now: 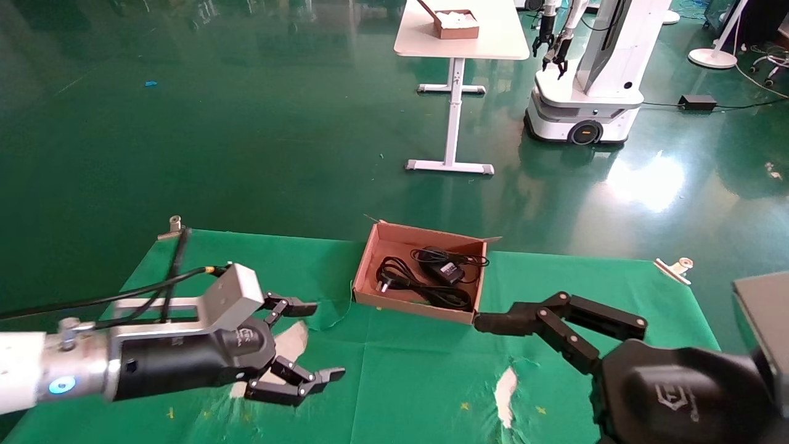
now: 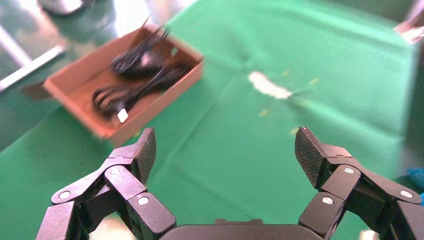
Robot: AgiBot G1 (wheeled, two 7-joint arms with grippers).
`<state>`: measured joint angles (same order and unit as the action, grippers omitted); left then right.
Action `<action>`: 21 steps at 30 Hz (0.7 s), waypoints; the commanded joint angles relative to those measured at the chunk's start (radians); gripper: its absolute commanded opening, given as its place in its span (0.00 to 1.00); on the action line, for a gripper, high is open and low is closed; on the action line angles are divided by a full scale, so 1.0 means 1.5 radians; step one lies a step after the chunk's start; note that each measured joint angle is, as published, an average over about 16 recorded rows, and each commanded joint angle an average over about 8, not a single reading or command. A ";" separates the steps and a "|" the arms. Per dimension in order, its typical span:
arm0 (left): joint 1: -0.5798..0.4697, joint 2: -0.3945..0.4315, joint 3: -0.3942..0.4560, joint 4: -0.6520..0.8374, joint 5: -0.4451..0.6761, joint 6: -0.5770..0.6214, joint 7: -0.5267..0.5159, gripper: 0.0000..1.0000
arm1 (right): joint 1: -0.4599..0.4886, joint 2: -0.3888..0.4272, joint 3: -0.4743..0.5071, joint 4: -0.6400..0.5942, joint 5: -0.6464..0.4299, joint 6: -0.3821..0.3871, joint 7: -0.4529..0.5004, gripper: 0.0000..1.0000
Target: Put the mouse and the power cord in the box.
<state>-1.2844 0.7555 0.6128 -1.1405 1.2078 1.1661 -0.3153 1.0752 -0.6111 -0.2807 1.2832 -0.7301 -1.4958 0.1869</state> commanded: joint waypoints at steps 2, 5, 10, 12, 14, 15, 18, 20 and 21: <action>0.022 -0.015 -0.035 -0.015 -0.050 0.034 0.013 1.00 | 0.000 0.000 0.000 0.000 0.000 0.000 0.000 1.00; 0.044 -0.030 -0.070 -0.030 -0.100 0.069 0.027 1.00 | 0.000 0.000 0.000 0.000 0.000 0.000 0.000 1.00; 0.080 -0.055 -0.127 -0.055 -0.182 0.126 0.049 1.00 | 0.000 0.000 -0.001 0.000 0.000 0.000 0.000 1.00; 0.095 -0.065 -0.150 -0.065 -0.215 0.149 0.058 1.00 | 0.000 0.000 -0.001 0.000 0.000 0.000 0.000 1.00; 0.109 -0.075 -0.173 -0.075 -0.248 0.171 0.066 1.00 | 0.000 0.000 -0.001 0.000 0.001 0.000 0.000 1.00; 0.116 -0.080 -0.184 -0.079 -0.263 0.182 0.070 1.00 | 0.000 0.000 -0.001 0.000 0.001 0.000 0.000 1.00; 0.135 -0.093 -0.214 -0.092 -0.307 0.211 0.082 1.00 | 0.000 0.001 -0.001 0.000 0.001 0.000 0.000 1.00; 0.145 -0.099 -0.230 -0.099 -0.330 0.227 0.087 1.00 | 0.000 0.001 0.000 0.001 0.002 0.000 -0.001 1.00; 0.148 -0.102 -0.236 -0.102 -0.339 0.233 0.089 1.00 | -0.001 0.001 0.000 0.001 0.002 0.000 -0.001 1.00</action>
<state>-1.0716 0.6095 0.2745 -1.2864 0.7224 1.5001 -0.1884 1.0746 -0.6095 -0.2815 1.2841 -0.7272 -1.4961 0.1861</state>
